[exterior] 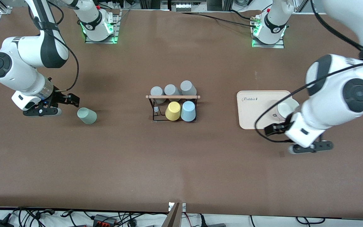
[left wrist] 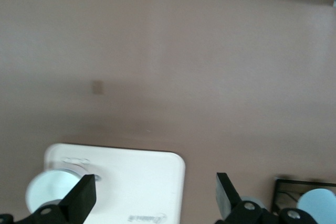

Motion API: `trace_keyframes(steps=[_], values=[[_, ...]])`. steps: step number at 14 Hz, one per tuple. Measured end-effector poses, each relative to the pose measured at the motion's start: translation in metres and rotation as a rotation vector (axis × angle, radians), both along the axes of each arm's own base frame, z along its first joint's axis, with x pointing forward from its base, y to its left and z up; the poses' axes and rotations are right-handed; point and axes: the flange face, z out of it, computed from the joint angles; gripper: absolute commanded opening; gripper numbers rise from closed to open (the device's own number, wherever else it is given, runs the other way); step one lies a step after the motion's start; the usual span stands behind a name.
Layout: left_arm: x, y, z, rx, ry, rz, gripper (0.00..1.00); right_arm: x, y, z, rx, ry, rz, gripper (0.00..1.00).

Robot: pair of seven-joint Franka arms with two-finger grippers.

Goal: Hang scattered cups on rack with three cups

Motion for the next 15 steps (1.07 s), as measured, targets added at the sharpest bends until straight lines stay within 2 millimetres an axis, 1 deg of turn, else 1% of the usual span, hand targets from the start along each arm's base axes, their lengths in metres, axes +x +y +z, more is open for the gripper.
trace_keyframes(steps=[2, 4, 6, 8, 9, 11, 13, 15], values=[[-0.005, 0.036, 0.022, 0.006, -0.002, -0.033, 1.00, 0.003, 0.006, -0.014, 0.000, -0.014, 0.012, 1.00], [-0.014, 0.067, 0.049, 0.013, -0.013, -0.053, 1.00, 0.006, 0.011, -0.028, 0.000, -0.021, 0.021, 1.00], [-0.024, 0.089, 0.075, 0.020, -0.037, -0.077, 1.00, 0.009, 0.012, -0.038, 0.000, -0.030, 0.022, 1.00], [-0.034, 0.104, 0.091, 0.033, -0.051, -0.077, 1.00, 0.010, 0.013, -0.042, 0.000, -0.035, 0.023, 1.00], [-0.039, 0.111, 0.096, 0.040, -0.050, -0.068, 1.00, 0.010, 0.013, -0.044, 0.000, -0.037, 0.024, 1.00], [-0.052, 0.123, 0.097, 0.051, -0.034, -0.048, 1.00, 0.010, 0.012, -0.050, 0.001, -0.051, 0.023, 1.00], [-0.066, 0.133, 0.095, 0.050, -0.013, -0.030, 1.00, 0.003, 0.011, -0.068, 0.004, -0.080, 0.024, 1.00], [-0.077, 0.133, 0.093, 0.043, -0.004, -0.026, 1.00, -0.007, 0.008, -0.090, 0.004, -0.092, 0.021, 1.00]])
